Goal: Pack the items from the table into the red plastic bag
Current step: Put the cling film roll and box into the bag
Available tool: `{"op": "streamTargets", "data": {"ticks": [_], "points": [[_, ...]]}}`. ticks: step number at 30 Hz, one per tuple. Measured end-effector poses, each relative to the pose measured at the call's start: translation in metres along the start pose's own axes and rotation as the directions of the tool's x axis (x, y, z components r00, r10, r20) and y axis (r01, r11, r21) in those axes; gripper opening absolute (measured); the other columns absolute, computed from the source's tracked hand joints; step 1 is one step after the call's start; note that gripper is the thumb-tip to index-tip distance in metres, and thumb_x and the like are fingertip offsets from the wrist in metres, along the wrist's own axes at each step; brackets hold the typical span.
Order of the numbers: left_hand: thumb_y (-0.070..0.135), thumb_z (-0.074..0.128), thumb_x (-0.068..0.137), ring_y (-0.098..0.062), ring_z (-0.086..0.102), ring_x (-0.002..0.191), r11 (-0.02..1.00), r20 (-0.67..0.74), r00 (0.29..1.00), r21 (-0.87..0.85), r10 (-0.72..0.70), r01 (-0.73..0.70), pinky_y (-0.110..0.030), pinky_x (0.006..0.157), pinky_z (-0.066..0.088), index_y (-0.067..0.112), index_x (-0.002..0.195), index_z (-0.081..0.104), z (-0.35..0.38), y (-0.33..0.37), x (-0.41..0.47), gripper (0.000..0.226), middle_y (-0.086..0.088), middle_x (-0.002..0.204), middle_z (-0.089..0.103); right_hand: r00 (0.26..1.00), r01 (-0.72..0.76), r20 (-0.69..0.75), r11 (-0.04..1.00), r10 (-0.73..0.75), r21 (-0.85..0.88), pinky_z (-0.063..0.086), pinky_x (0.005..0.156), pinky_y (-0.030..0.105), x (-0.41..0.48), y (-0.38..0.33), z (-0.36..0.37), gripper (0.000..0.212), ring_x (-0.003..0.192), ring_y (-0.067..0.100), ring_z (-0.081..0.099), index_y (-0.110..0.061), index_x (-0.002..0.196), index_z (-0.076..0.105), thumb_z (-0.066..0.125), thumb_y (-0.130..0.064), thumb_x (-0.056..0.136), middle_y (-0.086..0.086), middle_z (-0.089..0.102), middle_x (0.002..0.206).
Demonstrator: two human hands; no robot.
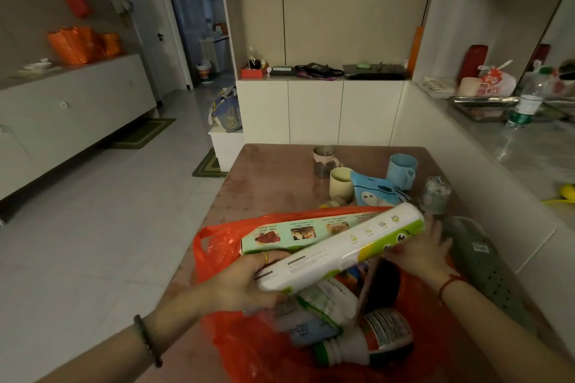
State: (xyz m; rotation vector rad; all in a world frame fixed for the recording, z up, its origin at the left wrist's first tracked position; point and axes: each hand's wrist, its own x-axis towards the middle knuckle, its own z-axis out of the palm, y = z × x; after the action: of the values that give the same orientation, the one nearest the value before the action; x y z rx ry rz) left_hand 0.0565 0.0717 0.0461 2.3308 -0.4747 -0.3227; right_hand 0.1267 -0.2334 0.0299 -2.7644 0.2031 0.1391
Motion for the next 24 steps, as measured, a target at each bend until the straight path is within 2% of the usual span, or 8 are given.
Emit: {"op": "streamTargets", "data": {"ticks": [3,5,6,10,14,16,18,24], "points": [[0.015,0.07,0.074,0.01,0.049,0.115,0.989,-0.001,0.996,0.124,0.086,-0.086,-0.012,0.098,0.042,0.027,0.128,0.049,-0.001,0.002,0.003,0.059,0.018,0.125,0.054,0.989,-0.101,0.112,0.995,0.1,0.009,0.043,0.094,0.042,-0.001,0.023,-0.013,0.085,0.122,0.036,0.047,-0.016,0.146,0.015,0.066,-0.033,0.08,0.023,0.035,0.142],[0.023,0.069,0.073,-0.002,0.053,0.116,0.965,0.023,0.994,0.24,0.107,-0.11,-0.02,0.098,0.044,0.021,0.131,0.049,-0.004,0.002,0.004,0.062,0.01,0.129,0.056,0.945,-0.142,0.306,0.987,0.113,0.074,0.048,0.068,0.029,-0.011,0.041,-0.023,0.017,0.081,0.021,0.063,-0.013,0.104,0.056,0.056,-0.018,0.088,0.009,0.063,0.1],[0.027,0.068,0.072,-0.006,0.054,0.117,0.951,0.032,0.994,0.287,0.109,-0.114,-0.022,0.097,0.045,0.023,0.132,0.048,-0.005,0.001,0.004,0.064,0.009,0.13,0.057,0.912,-0.189,0.4,0.958,0.09,0.217,0.047,0.057,0.028,-0.015,0.05,-0.026,0.012,0.063,0.018,0.061,-0.01,0.08,0.058,0.052,-0.013,0.091,0.007,0.065,0.079],[0.041,0.061,0.076,-0.011,0.046,0.126,0.868,0.042,0.994,0.485,0.097,-0.105,-0.021,0.101,0.041,0.028,0.143,0.032,-0.005,0.004,0.004,0.074,0.007,0.142,0.045,0.838,-0.483,0.543,0.392,-0.053,0.783,0.039,0.041,0.028,-0.01,0.065,-0.053,0.032,0.029,0.011,0.035,-0.011,0.061,0.039,0.044,-0.01,0.093,0.0,0.035,0.037],[0.055,0.048,0.079,-0.02,0.047,0.126,0.758,0.02,0.996,0.648,0.083,-0.076,-0.03,0.096,0.044,0.027,0.148,0.015,0.003,0.009,0.004,0.081,0.001,0.145,0.038,0.727,-0.512,0.417,-0.026,-0.545,0.859,0.041,0.051,0.022,-0.014,0.053,-0.099,0.022,0.051,0.009,0.033,-0.008,0.084,0.062,0.047,-0.021,0.092,-0.004,0.032,0.053],[0.049,0.054,0.08,-0.022,0.056,0.117,0.699,-0.023,0.989,0.71,0.149,-0.089,-0.029,0.09,0.048,0.026,0.147,0.021,0.01,0.002,0.006,0.078,0.0,0.138,0.046,0.847,-0.391,0.298,-0.138,-0.44,0.91,0.043,0.062,0.027,-0.015,0.056,-0.127,0.04,0.061,0.012,0.036,0.004,0.094,0.062,0.03,-0.021,0.097,0.013,0.053,0.066],[0.053,0.058,0.073,-0.019,0.065,0.102,0.617,-0.06,0.968,0.779,0.244,-0.108,-0.024,0.081,0.052,0.026,0.142,0.033,0.015,0.005,0.008,0.078,0.001,0.124,0.057,0.821,-0.383,0.182,-0.286,-0.54,0.878,0.043,0.055,0.023,-0.027,0.028,-0.151,0.031,0.054,0.012,0.039,0.003,0.085,0.064,0.042,-0.019,0.091,0.014,0.058,0.065],[0.065,0.034,0.081,-0.032,0.054,0.119,0.607,-0.06,0.985,0.793,0.163,-0.052,-0.041,0.095,0.047,0.021,0.145,0.026,0.03,0.003,0.014,0.078,-0.009,0.133,0.051,0.843,-0.136,0.027,-0.165,-0.538,0.977,0.045,0.049,0.015,-0.048,-0.024,-0.181,0.013,0.045,0.001,0.043,-0.02,0.084,0.052,0.057,-0.027,0.074,-0.009,0.054,0.065]]}}
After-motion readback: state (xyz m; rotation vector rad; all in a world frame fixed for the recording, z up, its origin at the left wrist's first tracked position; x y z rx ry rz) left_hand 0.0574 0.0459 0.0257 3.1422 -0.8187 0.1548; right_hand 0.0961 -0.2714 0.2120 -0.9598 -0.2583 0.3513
